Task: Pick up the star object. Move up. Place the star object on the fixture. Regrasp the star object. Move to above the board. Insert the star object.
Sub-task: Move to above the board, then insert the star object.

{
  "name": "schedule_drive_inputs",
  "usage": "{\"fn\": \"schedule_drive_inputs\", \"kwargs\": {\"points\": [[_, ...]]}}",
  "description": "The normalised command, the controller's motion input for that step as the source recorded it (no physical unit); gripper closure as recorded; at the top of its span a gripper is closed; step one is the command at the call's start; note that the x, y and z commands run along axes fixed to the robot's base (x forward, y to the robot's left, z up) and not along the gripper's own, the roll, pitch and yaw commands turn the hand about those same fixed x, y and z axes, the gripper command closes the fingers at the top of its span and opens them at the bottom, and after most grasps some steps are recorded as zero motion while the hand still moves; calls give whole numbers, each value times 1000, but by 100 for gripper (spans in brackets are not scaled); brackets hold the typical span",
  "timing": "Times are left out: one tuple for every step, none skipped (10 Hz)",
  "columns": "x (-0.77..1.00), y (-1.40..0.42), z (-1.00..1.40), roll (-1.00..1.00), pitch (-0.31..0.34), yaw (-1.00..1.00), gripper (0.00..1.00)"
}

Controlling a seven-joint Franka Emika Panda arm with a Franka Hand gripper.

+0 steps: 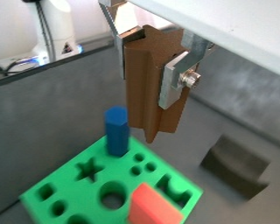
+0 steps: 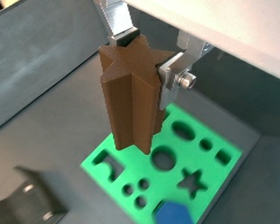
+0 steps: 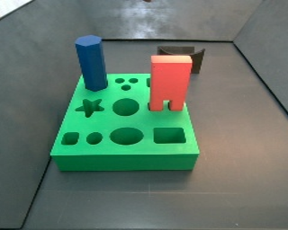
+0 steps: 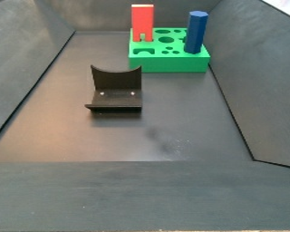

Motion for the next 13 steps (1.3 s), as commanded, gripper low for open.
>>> {"fn": "schedule_drive_inputs", "kwargs": {"points": [[-55, -1, 8, -537, -32, -14, 100], [-39, 0, 8, -358, -30, -13, 100], [-26, 0, 3, -237, -23, -7, 100], [0, 0, 0, 6, 0, 0, 100], [0, 0, 0, -4, -3, 0, 100], [-63, 0, 0, 0, -39, 0, 100], [-111, 0, 0, 0, -69, 0, 100], [-83, 0, -151, -37, -87, -109, 100], [-109, 31, -214, -79, -113, -137, 100], [-106, 89, -206, -160, -119, -191, 100], [-97, 123, -180, -227, -131, -243, 100], [-94, 154, -166, -274, -154, -343, 100], [-100, 154, -163, -259, -147, -360, 100]]}}
